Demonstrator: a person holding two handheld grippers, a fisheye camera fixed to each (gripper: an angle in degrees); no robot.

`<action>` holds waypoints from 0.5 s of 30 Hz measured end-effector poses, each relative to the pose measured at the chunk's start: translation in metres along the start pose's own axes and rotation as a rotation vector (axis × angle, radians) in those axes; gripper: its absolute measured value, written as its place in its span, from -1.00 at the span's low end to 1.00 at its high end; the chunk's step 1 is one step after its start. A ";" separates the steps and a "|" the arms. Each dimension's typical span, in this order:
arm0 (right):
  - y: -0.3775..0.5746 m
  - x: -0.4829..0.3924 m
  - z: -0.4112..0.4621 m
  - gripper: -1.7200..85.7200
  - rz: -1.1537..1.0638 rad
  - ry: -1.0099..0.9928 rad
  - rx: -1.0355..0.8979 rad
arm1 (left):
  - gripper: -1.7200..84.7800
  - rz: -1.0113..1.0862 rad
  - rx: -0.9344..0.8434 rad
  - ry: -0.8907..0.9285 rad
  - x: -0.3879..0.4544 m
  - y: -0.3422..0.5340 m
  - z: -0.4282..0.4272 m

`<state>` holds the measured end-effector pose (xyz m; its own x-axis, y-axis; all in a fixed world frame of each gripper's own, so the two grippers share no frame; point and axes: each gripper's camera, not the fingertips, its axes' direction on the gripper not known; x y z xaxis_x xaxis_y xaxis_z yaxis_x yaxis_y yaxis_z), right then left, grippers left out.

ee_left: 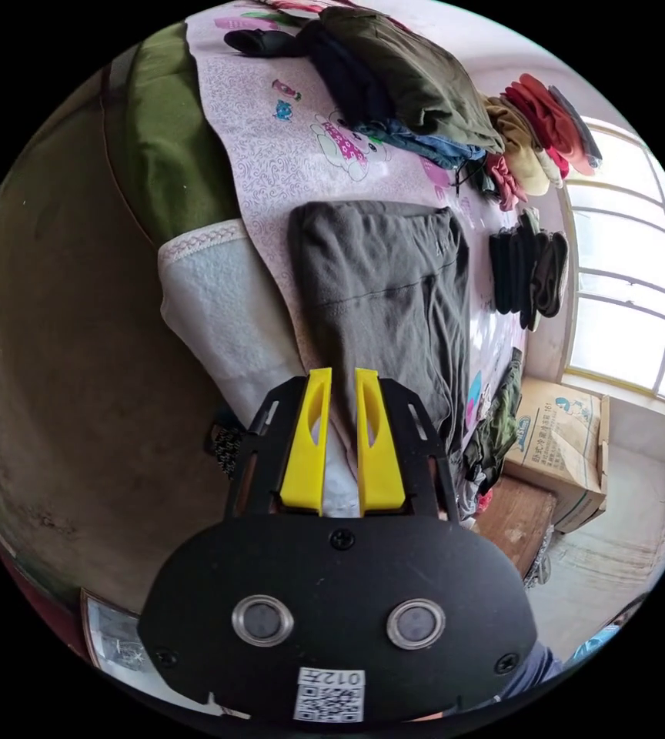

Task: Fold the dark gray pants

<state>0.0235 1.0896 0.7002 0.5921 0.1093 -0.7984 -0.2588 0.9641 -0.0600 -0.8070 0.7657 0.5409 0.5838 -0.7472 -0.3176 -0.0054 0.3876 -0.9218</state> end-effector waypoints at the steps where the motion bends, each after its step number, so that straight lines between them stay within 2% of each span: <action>1: -0.001 0.005 0.001 -0.95 0.011 -0.014 -0.001 | -0.87 -0.008 0.007 0.015 0.001 -0.002 -0.005; 9: -0.006 0.028 0.011 -0.95 0.061 -0.040 0.003 | -0.87 -0.019 -0.035 -0.065 0.015 -0.019 -0.017; 15: -0.007 0.050 0.019 -0.96 0.103 -0.057 -0.006 | -0.94 -0.029 -0.032 -0.117 0.028 -0.028 -0.025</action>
<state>0.0695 1.0929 0.6721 0.6047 0.2217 -0.7650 -0.3250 0.9456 0.0172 -0.8107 0.7203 0.5524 0.6750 -0.6889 -0.2644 -0.0121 0.3479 -0.9374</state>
